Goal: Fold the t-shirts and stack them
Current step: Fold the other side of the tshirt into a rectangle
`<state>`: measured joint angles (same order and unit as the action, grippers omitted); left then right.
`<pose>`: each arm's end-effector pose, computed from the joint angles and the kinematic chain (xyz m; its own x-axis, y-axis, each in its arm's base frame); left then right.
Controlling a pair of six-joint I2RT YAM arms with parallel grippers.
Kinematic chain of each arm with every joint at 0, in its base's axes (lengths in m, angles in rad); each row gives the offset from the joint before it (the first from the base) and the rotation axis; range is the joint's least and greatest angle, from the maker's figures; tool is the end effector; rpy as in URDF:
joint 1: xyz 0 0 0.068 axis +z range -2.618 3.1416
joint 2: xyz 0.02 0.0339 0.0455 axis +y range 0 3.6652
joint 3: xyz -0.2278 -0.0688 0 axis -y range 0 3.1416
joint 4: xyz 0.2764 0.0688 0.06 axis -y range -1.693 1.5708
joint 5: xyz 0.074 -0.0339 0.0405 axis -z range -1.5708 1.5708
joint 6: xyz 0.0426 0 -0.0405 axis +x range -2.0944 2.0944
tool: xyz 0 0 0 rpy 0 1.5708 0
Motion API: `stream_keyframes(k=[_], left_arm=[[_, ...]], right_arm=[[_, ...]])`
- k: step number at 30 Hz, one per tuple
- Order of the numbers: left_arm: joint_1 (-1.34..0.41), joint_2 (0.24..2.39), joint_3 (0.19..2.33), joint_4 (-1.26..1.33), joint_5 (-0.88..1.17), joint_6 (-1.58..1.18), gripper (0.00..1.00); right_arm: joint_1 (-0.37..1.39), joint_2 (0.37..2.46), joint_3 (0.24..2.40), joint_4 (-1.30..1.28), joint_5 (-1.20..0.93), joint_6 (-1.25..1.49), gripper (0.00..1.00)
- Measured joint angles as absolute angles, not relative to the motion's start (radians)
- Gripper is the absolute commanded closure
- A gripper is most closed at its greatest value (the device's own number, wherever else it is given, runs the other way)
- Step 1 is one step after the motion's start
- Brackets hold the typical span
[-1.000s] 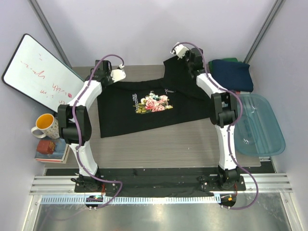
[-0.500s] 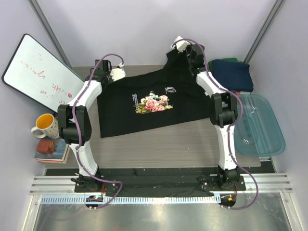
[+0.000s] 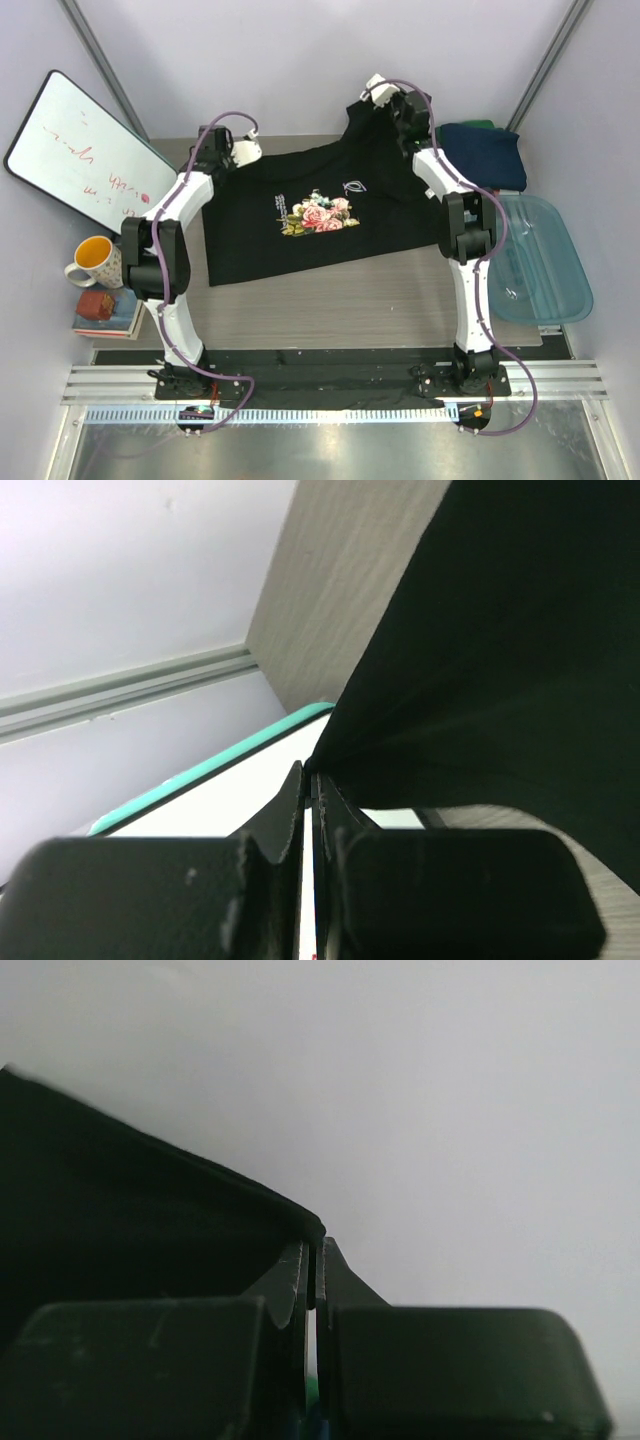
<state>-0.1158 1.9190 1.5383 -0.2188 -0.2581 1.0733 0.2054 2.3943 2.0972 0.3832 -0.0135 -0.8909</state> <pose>0.4698 -0.0437 0.2156 -0.3532 0.8965 -0.2674 0.4459 0.4127 0.7943 0.5727 0.1199 0.2548 0.2218 -0.7481 -0.6255 -0.0710 0.6274 -0.7755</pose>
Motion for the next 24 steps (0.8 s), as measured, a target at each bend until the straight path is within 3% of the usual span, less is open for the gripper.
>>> stream_keyframes(k=[11, 24], left_arm=[[-0.117, 1.788, 1.365, -0.215, -0.205, 1.142, 1.0], [-0.11, 1.707, 1.242, -0.331, -0.13, 1.254, 1.0]], right_arm=[[0.192, 2.091, 1.792, 0.093, -0.193, -0.891, 0.99], [0.091, 1.867, 1.778, -0.365, -0.438, -1.04, 0.99]])
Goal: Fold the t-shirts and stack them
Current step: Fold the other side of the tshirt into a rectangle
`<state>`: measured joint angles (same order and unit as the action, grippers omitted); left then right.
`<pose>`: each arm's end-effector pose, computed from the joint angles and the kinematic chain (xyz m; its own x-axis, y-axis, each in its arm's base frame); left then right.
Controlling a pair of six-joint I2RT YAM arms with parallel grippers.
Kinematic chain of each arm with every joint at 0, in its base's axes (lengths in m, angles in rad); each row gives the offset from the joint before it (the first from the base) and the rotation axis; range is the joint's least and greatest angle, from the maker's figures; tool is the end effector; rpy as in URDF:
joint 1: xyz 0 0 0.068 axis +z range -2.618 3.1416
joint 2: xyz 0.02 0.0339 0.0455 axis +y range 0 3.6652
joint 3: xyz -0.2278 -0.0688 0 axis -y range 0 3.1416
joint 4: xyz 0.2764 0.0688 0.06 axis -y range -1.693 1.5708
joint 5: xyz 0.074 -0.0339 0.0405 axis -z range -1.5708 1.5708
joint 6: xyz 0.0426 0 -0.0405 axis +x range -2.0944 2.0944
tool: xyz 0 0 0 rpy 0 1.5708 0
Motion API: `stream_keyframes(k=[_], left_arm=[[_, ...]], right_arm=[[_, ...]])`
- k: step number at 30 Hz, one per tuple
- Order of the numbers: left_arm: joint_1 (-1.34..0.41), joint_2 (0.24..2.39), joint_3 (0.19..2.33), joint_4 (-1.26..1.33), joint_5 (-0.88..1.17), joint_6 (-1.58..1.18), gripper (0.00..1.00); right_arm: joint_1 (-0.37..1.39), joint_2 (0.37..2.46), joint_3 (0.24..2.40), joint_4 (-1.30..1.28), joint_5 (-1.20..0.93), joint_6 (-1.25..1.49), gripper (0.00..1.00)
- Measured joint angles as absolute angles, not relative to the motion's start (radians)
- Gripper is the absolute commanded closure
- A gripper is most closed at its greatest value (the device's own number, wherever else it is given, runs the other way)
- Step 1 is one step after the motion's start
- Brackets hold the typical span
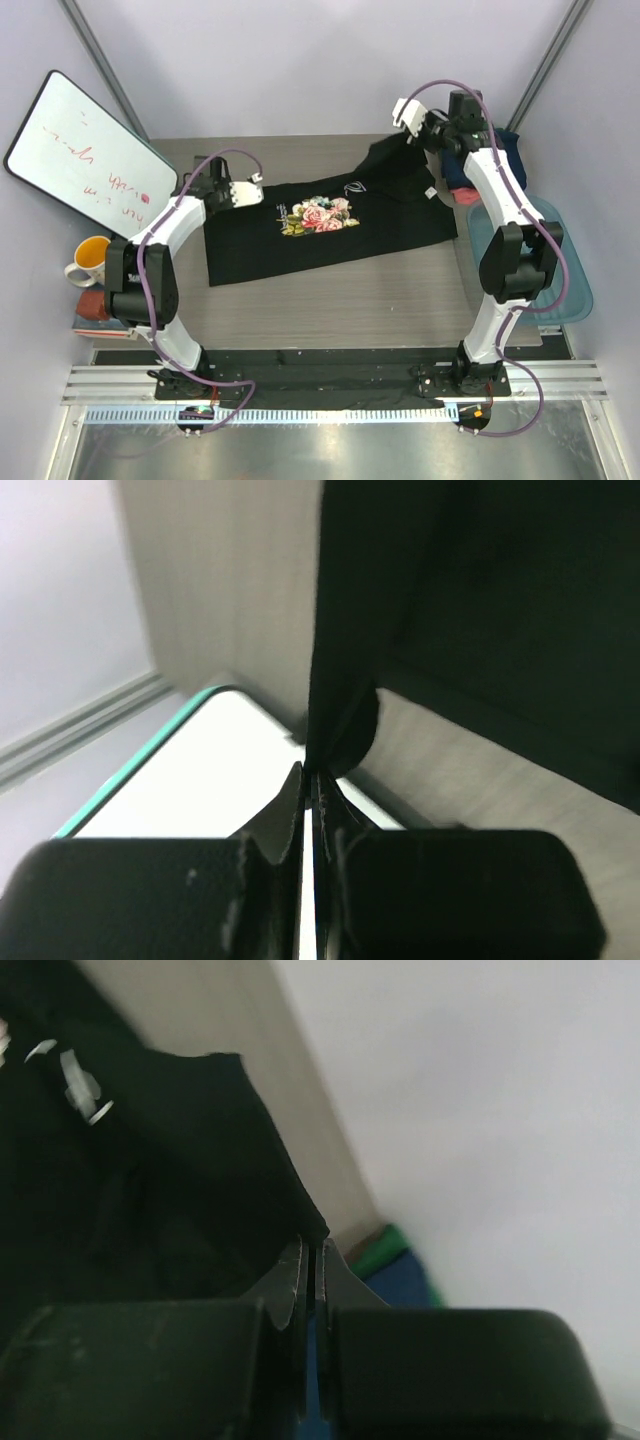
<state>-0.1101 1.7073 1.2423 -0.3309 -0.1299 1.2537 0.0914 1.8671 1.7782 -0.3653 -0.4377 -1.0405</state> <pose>0.4044 -0.0392 0.1858 -0.2035 0.9704 -0.1302 0.6806 0.2358 0.6936 0.4647 0.0607 0.3172 0.1775 -0.7683 -0.6149 -0.6106 0.4041 -0.6811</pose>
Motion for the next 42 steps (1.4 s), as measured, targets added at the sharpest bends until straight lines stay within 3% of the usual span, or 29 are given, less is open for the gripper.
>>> stream_keyframes(k=[15, 42], left_arm=[[-0.108, 1.694, 1.198, -0.57, -0.049, 1.374, 1.0], [-0.056, 1.694, 1.2, -0.702, -0.002, 1.453, 1.0]], right_arm=[[0.081, 1.858, 1.652, -0.897, -0.5, -1.391, 0.99], [0.034, 1.857, 1.753, -1.187, -0.461, -1.661, 0.99]])
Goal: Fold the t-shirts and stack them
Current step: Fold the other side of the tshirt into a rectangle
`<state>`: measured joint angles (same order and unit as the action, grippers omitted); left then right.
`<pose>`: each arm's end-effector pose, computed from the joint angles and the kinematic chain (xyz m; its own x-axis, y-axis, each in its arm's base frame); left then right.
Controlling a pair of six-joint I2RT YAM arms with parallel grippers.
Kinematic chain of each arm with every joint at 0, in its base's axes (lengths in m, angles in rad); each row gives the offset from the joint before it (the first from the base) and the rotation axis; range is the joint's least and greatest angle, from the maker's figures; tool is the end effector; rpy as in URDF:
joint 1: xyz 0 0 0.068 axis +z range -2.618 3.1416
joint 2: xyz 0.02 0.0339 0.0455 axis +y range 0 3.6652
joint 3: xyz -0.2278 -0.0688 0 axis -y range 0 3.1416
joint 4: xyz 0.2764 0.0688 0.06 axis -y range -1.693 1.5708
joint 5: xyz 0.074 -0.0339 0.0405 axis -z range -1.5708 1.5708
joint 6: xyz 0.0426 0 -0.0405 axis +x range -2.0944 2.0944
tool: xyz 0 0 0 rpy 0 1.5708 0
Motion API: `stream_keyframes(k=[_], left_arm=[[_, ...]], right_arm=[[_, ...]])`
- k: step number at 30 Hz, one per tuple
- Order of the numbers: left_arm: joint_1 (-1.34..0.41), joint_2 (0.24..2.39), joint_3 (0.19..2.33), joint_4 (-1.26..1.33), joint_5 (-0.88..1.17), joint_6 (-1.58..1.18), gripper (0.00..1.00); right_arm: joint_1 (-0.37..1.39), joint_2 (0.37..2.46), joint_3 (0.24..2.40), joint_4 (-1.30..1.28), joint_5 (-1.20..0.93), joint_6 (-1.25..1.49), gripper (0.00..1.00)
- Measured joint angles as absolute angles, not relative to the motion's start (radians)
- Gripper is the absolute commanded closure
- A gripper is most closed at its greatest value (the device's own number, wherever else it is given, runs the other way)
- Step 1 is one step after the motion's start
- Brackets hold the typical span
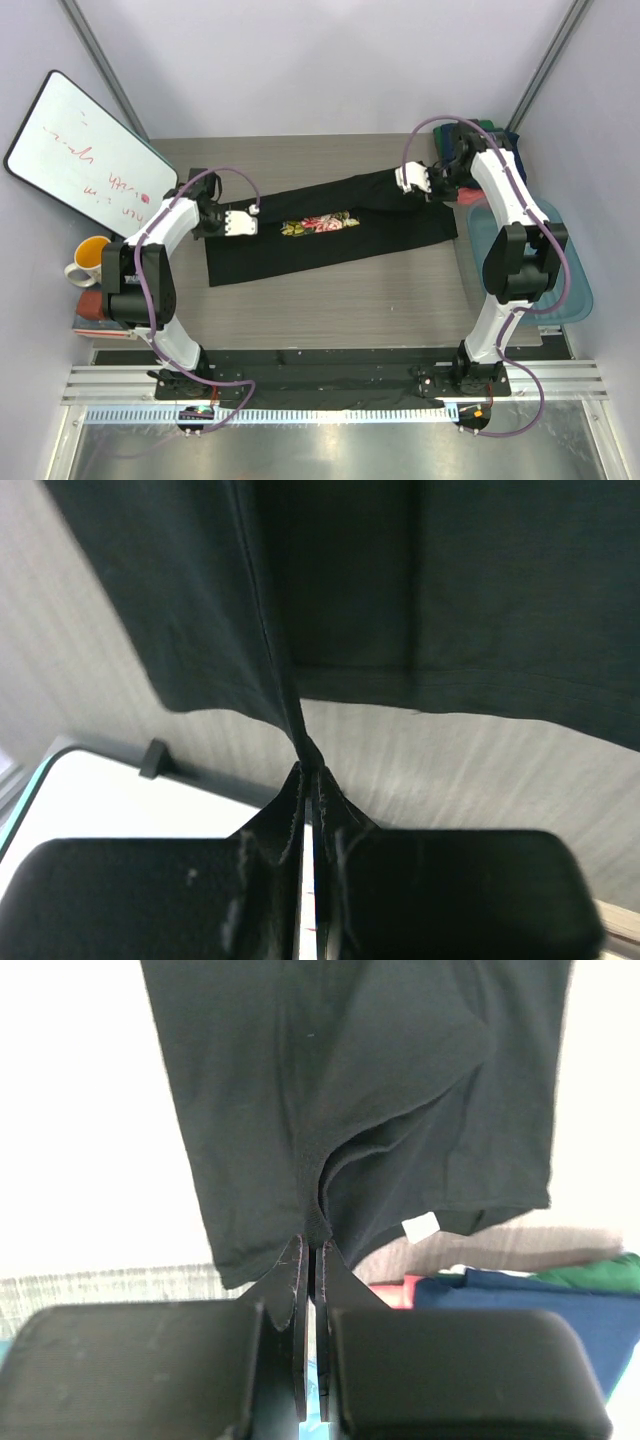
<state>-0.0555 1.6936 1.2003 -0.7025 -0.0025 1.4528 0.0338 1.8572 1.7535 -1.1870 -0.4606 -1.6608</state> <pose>0.3619 -0.0200 0.1530 -0.0552 0.9976 -0.0408 0.9290 0.0663 0.3640 0.3956 0.0323 0.2553 0.2388 -0.8846 -0.4006 -0.9428 -0.1124 -0.3137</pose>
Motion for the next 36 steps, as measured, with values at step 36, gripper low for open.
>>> stream_keyframes(k=[36], left_arm=[[-0.039, 1.694, 1.232, -0.87, 0.027, 1.502, 1.0]], right_arm=[[0.037, 1.858, 1.675, -1.32, -0.36, -1.882, 0.99]])
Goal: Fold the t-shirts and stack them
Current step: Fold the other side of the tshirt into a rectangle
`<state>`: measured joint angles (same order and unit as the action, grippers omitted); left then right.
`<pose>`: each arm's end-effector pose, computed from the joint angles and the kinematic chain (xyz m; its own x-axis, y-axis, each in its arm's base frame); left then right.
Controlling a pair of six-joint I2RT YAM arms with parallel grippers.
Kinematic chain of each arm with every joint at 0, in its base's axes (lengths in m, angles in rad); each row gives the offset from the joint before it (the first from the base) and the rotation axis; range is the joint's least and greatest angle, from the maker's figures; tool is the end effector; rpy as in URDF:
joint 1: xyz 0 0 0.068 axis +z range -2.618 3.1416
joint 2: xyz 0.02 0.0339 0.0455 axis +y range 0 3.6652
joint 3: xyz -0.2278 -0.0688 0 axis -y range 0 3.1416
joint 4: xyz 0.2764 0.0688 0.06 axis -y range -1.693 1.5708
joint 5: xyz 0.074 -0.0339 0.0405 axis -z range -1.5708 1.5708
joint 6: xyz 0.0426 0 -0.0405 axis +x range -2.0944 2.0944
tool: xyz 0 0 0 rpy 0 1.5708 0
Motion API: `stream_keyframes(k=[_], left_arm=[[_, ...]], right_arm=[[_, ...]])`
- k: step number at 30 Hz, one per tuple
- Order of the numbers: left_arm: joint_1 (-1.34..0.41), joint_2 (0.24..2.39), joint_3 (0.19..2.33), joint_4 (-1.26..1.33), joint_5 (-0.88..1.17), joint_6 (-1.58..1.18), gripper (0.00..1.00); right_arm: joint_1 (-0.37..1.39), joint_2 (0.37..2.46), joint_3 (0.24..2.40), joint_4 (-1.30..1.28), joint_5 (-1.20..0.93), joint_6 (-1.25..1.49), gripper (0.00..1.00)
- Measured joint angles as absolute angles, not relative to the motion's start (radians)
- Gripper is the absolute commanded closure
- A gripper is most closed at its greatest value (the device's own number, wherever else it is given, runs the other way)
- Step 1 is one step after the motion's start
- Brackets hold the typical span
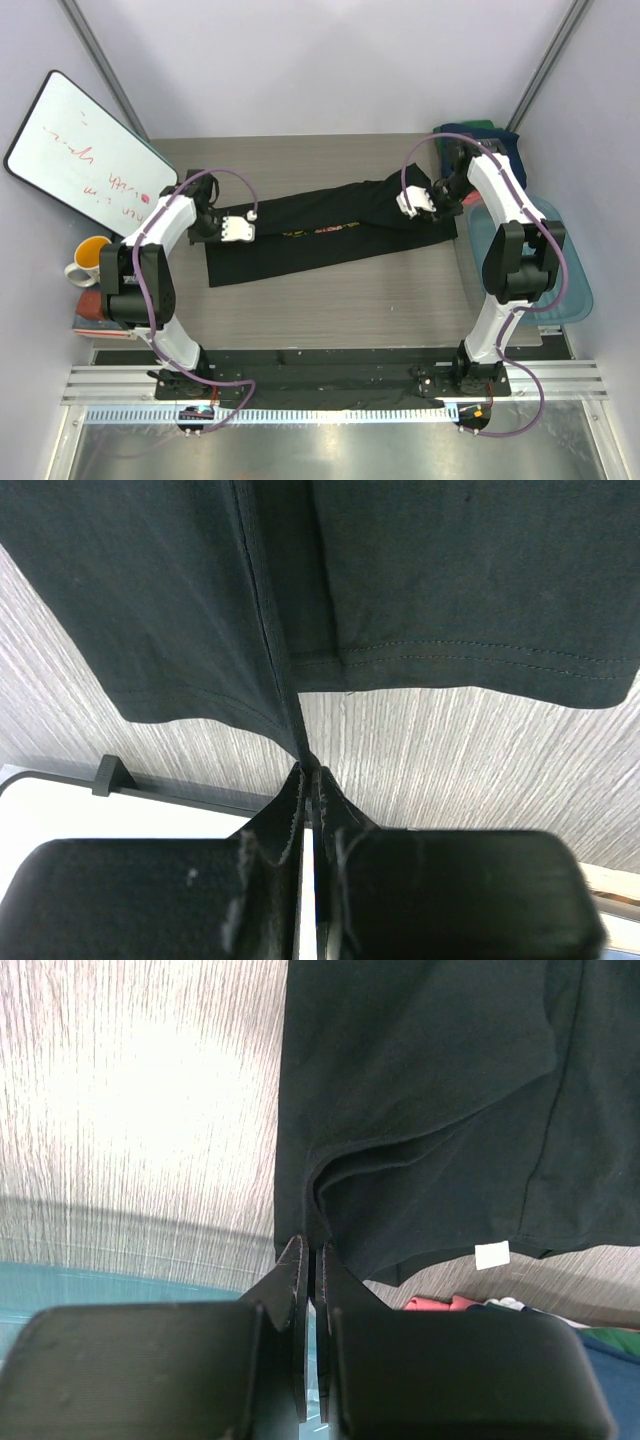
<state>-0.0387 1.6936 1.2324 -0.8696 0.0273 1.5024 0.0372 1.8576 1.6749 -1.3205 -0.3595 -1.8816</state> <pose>0.3495 -0.0147 0.1571 -0.0213 0.9989 -0.0427 0.9714 0.0308 0.2353 0.3740 0.0289 0.2272 0.3607 -0.8784 -0.3135 -0.9313 -0.3211 -0.1717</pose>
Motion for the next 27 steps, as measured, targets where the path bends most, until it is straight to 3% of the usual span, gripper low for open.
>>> stream_keyframes(k=[5, 6, 7, 8, 10, 14, 18, 21, 22, 23, 27], left_arm=[[-0.039, 1.694, 1.232, -0.884, 0.027, 1.502, 0.98], [-0.039, 1.694, 1.232, -0.887, 0.027, 1.503, 0.96], [-0.039, 1.694, 1.234, -0.892, 0.027, 1.504, 0.86], [-0.039, 1.694, 1.236, -0.9, 0.027, 1.505, 0.8], [-0.039, 1.697, 1.246, -0.924, 0.022, 1.509, 0.7], [-0.038, 1.715, 1.284, -0.983, 0.015, 1.502, 0.6], [-0.038, 1.734, 1.338, -1.023, 0.016, 1.486, 0.6], [-0.038, 1.747, 1.375, -1.015, 0.016, 1.445, 0.63], [-0.038, 1.751, 1.387, -0.999, 0.016, 1.425, 0.65], [-0.038, 1.756, 1.398, -0.98, 0.016, 1.407, 0.66], [-0.053, 1.783, 1.435, -0.896, 0.012, 1.313, 0.73]], right_arm=[[0.037, 1.858, 1.659, -1.321, -0.356, -1.904, 0.96], [0.037, 1.858, 1.65, -1.322, -0.355, -1.909, 0.88], [0.037, 1.858, 1.646, -1.322, -0.353, -1.91, 0.78], [0.037, 1.858, 1.642, -1.324, -0.351, -1.912, 0.59], [0.038, 1.858, 1.639, -1.327, -0.343, -1.911, 0.45], [0.038, 1.858, 1.639, -1.328, -0.323, -1.923, 0.28], [0.039, 1.858, 1.639, -1.329, -0.32, -1.925, 0.29], [0.04, 1.858, 1.64, -1.33, -0.337, -1.91, 0.5], [0.04, 1.86, 1.645, -1.332, -0.354, -1.893, 0.63], [0.041, 1.868, 1.661, -1.335, -0.376, -1.863, 0.67], [0.057, 1.985, 1.838, -1.335, -0.483, -1.706, 0.67]])
